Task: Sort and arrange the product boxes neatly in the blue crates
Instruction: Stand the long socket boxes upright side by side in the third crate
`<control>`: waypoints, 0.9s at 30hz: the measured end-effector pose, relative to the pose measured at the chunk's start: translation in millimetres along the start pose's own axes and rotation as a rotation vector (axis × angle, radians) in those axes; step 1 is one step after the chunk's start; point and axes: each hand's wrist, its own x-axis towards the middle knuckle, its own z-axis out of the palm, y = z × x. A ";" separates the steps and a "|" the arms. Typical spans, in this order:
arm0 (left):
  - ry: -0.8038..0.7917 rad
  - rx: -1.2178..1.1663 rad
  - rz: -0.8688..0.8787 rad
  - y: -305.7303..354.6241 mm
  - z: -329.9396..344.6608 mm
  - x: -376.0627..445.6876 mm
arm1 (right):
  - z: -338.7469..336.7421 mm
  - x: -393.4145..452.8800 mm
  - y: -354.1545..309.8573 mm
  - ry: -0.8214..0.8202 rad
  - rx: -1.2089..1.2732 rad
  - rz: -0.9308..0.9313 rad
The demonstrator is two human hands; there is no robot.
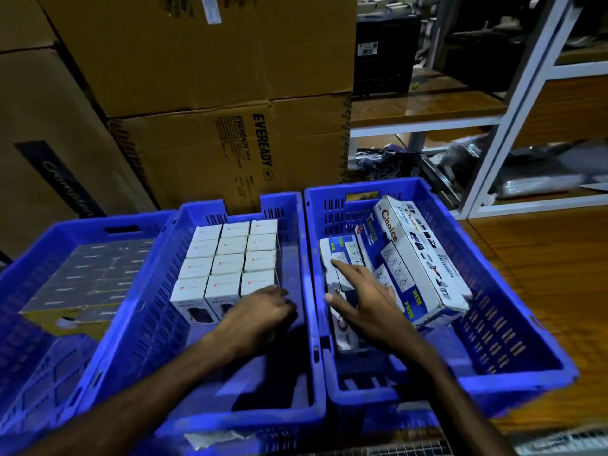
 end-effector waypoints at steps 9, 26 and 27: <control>0.437 -0.739 -0.156 38.6 -84.2 49.5 | -35.4 -35.1 19.9 0.317 0.086 0.124; 0.047 -1.003 -0.321 78.5 -74.7 93.7 | -60.2 -50.5 63.4 0.294 -0.225 0.645; 0.025 -1.004 -0.358 81.6 -76.0 97.9 | -62.3 -50.0 67.4 0.294 -0.216 0.624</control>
